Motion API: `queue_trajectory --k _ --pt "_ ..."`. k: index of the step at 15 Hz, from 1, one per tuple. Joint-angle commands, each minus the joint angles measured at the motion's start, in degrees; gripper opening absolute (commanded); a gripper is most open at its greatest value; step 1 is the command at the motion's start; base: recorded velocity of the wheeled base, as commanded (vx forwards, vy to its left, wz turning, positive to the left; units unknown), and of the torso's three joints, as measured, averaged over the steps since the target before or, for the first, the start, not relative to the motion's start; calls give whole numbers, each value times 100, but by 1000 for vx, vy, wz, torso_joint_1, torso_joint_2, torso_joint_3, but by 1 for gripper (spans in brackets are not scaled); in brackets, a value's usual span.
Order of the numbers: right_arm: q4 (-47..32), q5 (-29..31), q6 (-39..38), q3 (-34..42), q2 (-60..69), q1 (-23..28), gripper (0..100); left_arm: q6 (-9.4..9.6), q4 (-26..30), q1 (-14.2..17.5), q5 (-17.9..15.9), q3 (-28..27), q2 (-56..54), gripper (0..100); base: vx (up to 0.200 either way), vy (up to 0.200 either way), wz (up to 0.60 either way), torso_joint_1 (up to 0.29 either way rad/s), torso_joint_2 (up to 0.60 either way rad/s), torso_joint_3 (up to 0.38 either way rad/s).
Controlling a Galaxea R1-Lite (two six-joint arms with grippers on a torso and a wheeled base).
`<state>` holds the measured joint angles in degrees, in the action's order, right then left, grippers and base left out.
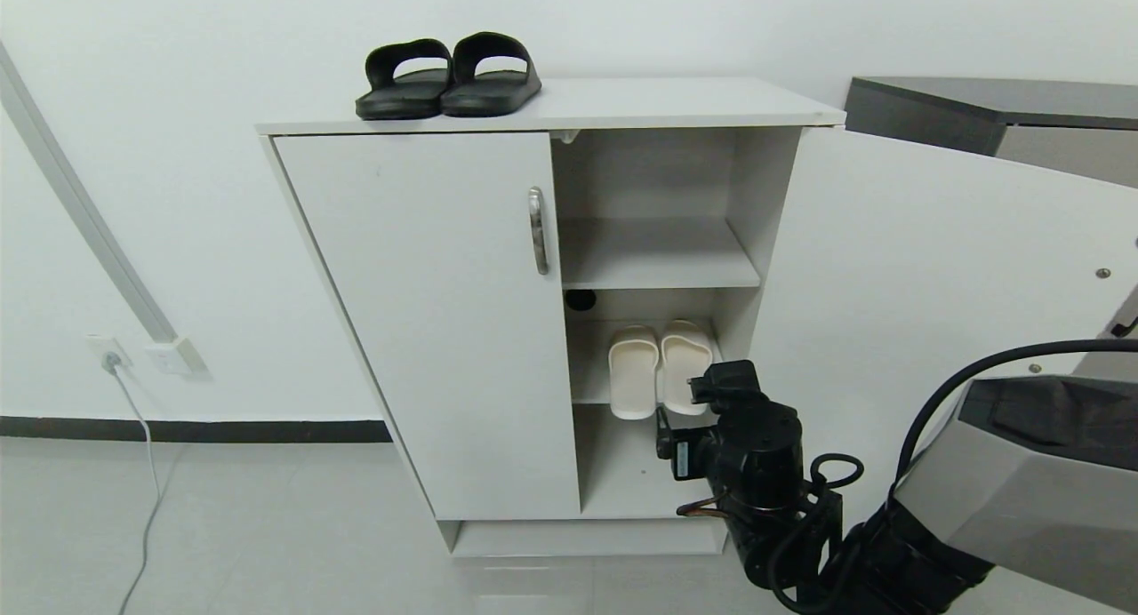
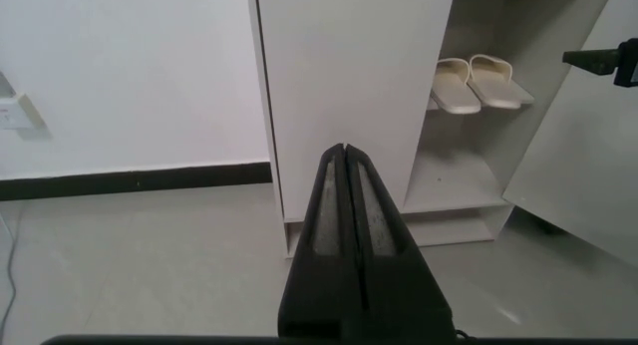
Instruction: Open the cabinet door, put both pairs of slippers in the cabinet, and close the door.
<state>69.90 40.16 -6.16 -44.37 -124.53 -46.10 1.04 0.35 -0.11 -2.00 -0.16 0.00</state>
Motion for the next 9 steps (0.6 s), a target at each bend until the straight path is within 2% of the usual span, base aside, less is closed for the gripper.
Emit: queue_trajectory --k 1,9 --pt "15 1 0 -1 -28 -4 100 -7 9 2 -2 -2 9 0 0 200 0 2 2 2" --pt "85 1 0 52 -19 -4 100 -7 0 2 7 -2 9 0 0 200 0 5 2 5"
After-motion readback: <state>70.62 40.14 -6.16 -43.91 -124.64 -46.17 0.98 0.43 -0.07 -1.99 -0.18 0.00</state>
